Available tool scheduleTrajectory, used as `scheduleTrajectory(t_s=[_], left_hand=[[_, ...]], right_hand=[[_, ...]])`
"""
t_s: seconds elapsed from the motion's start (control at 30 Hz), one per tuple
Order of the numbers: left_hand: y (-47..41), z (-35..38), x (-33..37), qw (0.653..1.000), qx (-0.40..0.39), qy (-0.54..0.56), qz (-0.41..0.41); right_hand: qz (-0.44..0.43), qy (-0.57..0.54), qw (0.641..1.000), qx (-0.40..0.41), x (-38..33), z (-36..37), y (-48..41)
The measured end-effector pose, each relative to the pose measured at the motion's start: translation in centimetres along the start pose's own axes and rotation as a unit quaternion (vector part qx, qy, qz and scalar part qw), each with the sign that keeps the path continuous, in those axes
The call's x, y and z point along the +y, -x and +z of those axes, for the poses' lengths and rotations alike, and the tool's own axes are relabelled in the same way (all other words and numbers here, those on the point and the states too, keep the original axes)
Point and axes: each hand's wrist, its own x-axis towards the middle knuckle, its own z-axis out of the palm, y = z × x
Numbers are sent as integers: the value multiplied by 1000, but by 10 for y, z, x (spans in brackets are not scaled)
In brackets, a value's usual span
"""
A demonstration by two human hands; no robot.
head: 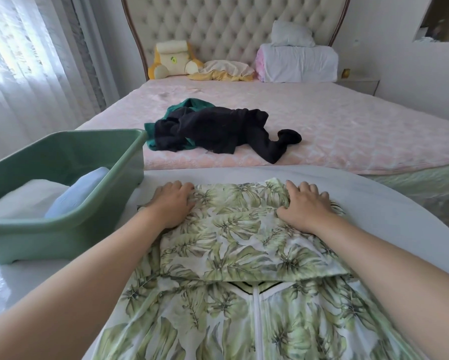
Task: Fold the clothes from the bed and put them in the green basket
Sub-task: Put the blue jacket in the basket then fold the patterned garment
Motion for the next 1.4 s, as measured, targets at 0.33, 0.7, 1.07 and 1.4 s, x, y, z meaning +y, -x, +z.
scheduleTrajectory(t_s=[0.33,0.7,1.07,1.4], left_hand=[[-62,-1,7,983,115,-93,107],[-113,-9,27,988,129,-84,1],[-25,13,26,994,-51,-26,95],[15,-9,6,987,20,97,-127]], right_hand=[[-80,51,988,119,-5,-14,-70],[-69,160,971,164,-6,-18,-132],[-145,-12,987,-63,-29,12,-57],[-222,-37,973,-50,-100,-28,-15]])
